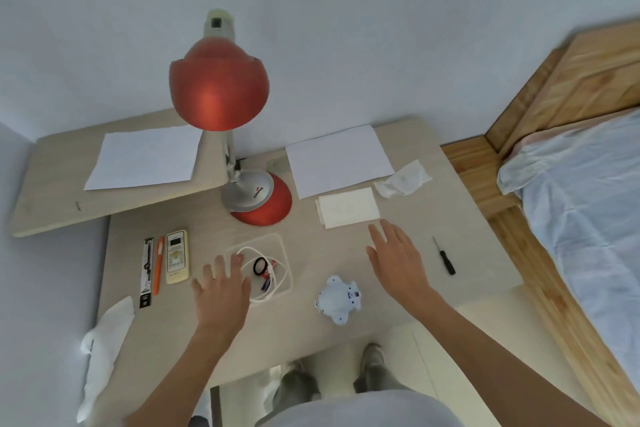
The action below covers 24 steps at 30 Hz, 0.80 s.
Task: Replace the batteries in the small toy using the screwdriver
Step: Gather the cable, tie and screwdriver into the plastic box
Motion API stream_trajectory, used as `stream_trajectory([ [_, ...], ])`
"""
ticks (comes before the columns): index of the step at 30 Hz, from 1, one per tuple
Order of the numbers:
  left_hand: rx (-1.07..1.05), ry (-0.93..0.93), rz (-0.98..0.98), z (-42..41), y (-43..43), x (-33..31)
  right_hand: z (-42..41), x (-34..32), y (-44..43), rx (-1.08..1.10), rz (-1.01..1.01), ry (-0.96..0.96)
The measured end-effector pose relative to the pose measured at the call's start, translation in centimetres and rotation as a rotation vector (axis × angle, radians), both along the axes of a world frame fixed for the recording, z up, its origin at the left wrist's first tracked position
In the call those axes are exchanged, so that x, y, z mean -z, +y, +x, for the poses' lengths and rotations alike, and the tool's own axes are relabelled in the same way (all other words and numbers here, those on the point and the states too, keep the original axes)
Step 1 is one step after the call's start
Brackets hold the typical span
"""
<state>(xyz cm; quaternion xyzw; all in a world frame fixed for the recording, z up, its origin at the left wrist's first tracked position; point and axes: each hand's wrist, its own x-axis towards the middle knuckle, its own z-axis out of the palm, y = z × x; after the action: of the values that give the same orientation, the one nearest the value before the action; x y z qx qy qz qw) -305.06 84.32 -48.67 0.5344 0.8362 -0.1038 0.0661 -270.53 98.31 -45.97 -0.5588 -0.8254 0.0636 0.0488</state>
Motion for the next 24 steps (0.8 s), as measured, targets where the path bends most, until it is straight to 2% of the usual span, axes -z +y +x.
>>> stream_trajectory([
  [4, -0.132, -0.065, -0.1, 0.0, -2.0, 3.8, 8.2, 3.7, 0.6, 0.078, -0.129, -0.17],
  [9, -0.289, -0.282, -0.058, -0.7, -3.4, 9.0, 14.8, 6.7, 1.1, 0.122, -0.239, -0.289],
  [12, -0.437, -0.39, 0.039, -1.1, -3.3, 10.1, 16.3, 7.7, 1.7, 0.108, -0.277, -0.338],
  [19, -0.614, -0.543, 0.022, -0.7, -1.9, 9.4, 16.6, 8.7, 3.8, 0.053, -0.337, -0.358],
  [24, -0.799, -0.694, 0.117, 0.0, -2.1, 9.1, 16.4, 9.2, 5.7, 0.036, -0.386, -0.323],
])
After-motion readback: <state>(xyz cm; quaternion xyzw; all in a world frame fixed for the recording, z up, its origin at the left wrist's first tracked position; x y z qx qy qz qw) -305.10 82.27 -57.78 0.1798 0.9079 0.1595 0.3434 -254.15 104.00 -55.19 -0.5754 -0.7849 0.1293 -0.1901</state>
